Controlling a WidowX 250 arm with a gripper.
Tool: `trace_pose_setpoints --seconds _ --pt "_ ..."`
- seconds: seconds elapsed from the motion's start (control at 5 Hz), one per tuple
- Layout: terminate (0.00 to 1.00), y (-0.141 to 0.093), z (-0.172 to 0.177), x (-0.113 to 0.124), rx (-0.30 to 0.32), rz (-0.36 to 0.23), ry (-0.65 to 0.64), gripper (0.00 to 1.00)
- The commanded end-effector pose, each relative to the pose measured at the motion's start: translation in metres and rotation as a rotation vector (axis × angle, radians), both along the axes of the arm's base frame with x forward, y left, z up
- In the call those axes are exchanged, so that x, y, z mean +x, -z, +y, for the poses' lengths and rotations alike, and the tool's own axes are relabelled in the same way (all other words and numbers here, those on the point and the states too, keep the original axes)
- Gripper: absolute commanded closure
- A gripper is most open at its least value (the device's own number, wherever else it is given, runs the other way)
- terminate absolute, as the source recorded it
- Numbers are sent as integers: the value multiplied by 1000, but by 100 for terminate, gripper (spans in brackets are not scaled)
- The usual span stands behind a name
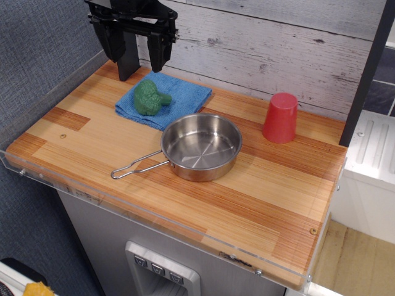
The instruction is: Put the pot in the front right corner of table
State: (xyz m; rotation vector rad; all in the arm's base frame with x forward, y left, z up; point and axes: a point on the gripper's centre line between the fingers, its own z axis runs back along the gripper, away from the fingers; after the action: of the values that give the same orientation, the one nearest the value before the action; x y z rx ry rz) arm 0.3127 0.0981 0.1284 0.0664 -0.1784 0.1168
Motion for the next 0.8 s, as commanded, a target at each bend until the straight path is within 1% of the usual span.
trace_pose_setpoints --seconds 0.0,0.4,0.6 --pt "0 0 0 0 0 0 0 0" --pt "0 8 -42 -5 -1 -5 137 0" --pt "0 16 -70 -9 16 0 231 0"
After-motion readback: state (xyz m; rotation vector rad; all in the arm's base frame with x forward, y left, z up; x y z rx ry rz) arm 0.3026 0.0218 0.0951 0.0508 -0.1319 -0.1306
